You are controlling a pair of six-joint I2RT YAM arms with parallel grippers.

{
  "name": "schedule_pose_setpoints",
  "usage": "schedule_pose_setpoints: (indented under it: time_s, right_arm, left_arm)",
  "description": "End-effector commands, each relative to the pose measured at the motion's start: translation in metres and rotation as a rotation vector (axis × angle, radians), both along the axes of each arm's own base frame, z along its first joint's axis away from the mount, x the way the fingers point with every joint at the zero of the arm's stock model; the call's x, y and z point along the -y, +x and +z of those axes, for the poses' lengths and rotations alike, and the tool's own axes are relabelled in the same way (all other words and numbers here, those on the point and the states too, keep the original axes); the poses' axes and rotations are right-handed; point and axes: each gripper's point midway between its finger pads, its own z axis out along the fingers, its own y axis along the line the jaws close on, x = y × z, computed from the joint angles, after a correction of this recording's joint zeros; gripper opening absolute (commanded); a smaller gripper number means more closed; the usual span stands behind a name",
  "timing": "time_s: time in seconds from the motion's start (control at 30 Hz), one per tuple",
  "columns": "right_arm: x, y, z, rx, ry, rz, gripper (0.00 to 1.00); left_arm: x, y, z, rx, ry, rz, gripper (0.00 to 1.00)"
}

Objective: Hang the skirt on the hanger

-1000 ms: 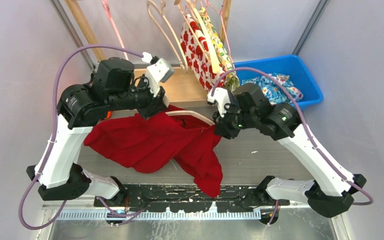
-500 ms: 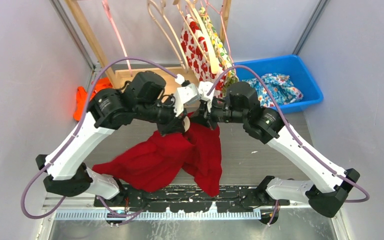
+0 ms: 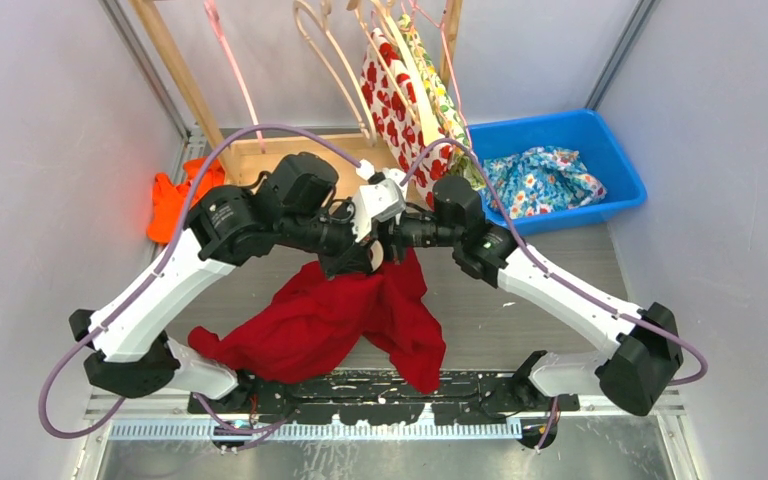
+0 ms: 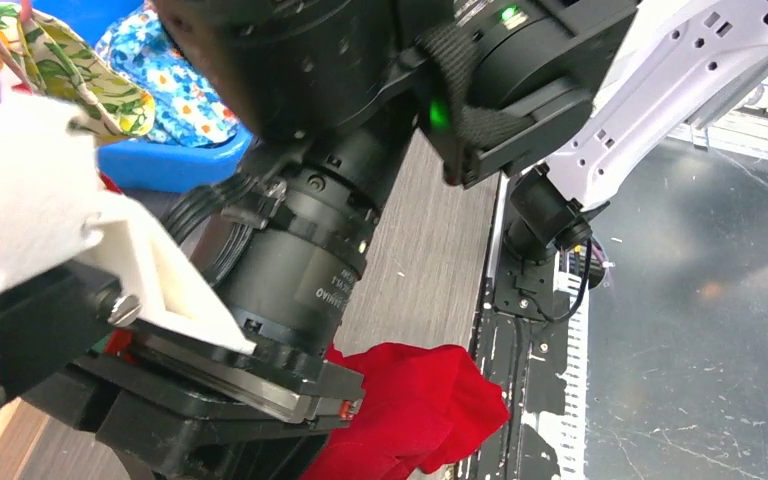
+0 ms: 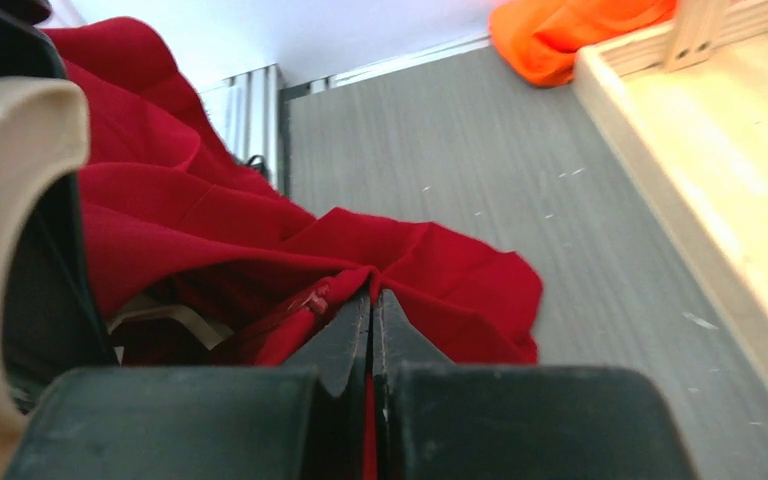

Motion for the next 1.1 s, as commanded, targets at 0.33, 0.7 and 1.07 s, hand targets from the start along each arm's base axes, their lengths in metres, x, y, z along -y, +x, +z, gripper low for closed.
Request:
schedule_pose_setpoints:
  time_s: [0.33, 0.7, 1.07]
  right_arm:
    - [0.002, -0.012, -0.044, -0.199, 0.000, -0.031, 0.61]
    - [0.037, 0.017, -0.096, -0.297, -0.177, -0.326, 0.65]
    - [0.115, 0.037, -0.066, -0.254, -0.145, -0.681, 0.89]
  left_arm:
    - [0.015, 0.012, 0.005, 0.111, -0.228, 0.078, 0.00]
    - [0.027, 0.041, -0.058, 0.100, -0.211, 0.204, 0.00]
    - [0.030, 0.043, -0.034, -0.010, -0.298, 0.103, 0.00]
